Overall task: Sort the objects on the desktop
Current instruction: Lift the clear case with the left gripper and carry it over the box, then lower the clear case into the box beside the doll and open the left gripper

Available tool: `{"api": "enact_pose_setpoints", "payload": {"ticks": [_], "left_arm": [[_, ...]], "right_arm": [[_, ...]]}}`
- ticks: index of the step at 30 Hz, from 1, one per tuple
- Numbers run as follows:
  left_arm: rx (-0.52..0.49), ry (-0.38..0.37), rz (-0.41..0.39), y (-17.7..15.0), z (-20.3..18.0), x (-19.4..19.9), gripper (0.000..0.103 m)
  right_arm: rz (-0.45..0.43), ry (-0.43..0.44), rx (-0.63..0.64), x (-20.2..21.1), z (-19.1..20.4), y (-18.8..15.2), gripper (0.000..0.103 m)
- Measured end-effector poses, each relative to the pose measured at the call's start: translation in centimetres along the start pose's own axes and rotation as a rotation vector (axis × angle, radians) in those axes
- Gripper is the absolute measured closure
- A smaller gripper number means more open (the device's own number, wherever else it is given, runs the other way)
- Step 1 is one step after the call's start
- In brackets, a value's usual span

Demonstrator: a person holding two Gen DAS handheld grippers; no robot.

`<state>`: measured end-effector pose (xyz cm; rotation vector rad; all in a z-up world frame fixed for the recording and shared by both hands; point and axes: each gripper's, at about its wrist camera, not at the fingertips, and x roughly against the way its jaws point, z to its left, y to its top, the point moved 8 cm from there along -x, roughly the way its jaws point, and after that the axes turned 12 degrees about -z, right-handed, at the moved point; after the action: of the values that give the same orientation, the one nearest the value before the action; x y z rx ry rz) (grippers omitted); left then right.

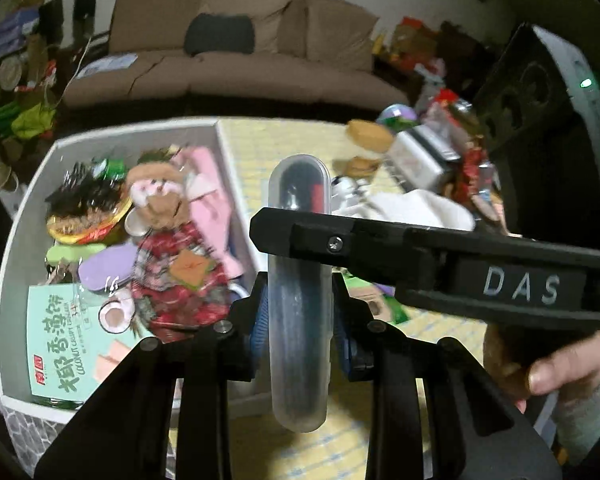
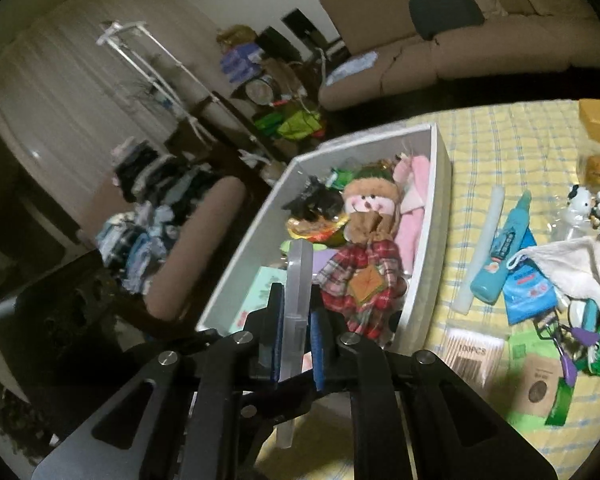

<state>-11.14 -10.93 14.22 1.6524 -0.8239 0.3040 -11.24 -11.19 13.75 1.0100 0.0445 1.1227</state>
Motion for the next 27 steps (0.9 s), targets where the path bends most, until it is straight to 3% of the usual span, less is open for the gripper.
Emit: {"api": "enact_pose_setpoints", "payload": {"ticks": [4,11,19,27], "left_arm": [[0.038,0.012,0.051,-2.1,1.8,-2.6,0.077],[0.062,0.009,0.085,-3.6,2.5,-5.5,0.077],[0.12,0.009,0.067,-4.3,4.3,-4.6,0.077],[0.127,0.017,0.071,-4.8,4.9,-4.0,0.077]], "right_arm": [[0.057,-0.067,0.007,-3.1,-2.1,-1.2,0.093],[0.098,-0.128,-0.035,-5.2,-6.3,-2.4,0.09],[0.135,-0.213,0.075,-7.2,-7.7,-2.5,0.093],[0.091,-0.25,0.176,-7.5,-6.7,-1.3,0.09]]}}
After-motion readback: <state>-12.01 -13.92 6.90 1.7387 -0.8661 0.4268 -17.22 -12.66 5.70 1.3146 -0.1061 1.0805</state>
